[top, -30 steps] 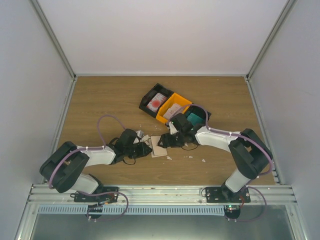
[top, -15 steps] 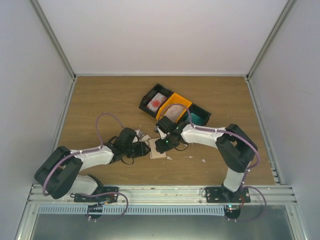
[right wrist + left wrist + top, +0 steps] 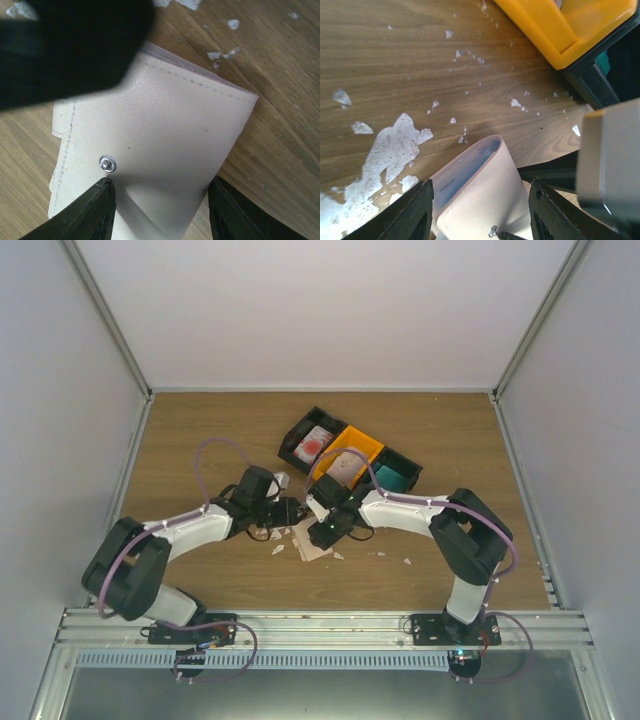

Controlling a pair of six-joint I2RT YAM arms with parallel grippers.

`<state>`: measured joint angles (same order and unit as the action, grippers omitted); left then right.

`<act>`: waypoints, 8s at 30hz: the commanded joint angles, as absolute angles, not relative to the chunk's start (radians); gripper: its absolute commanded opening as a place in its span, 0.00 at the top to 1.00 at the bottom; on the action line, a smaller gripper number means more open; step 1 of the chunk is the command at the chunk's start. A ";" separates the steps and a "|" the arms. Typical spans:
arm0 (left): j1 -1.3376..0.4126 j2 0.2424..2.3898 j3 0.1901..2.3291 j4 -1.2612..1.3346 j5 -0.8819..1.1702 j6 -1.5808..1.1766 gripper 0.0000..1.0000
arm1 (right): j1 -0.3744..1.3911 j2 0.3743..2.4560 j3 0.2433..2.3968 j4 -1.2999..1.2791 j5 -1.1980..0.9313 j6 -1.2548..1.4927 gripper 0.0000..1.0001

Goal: Put the credit cards into the card holder
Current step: Close the card holder at the center of the board, then adjust the card holder at the center of the board, then close the card holder at the center of the board.

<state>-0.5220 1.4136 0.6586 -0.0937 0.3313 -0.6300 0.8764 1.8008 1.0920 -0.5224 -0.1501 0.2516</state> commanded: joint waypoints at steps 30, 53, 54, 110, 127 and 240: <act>-0.525 1.478 0.471 -0.050 0.548 -0.587 0.76 | 1.028 1.543 0.901 -0.371 -0.559 0.394 0.43; -0.525 1.416 0.531 -0.049 0.508 -0.585 0.64 | 0.839 1.698 0.911 -0.502 -0.251 0.440 0.65; -0.524 1.412 0.541 -0.051 0.497 -0.583 0.63 | 0.828 1.702 0.914 -0.500 -0.243 0.442 0.65; -0.523 1.606 0.540 -0.055 0.463 -0.502 0.89 | 0.872 1.683 0.874 -0.249 0.255 0.270 0.71; -0.523 1.620 0.538 -0.057 0.459 -0.480 1.00 | 0.842 1.691 0.873 -0.137 0.113 0.140 0.56; -0.558 1.511 0.494 0.144 0.445 -0.748 0.62 | 0.799 1.830 1.207 -0.561 -0.161 0.441 1.00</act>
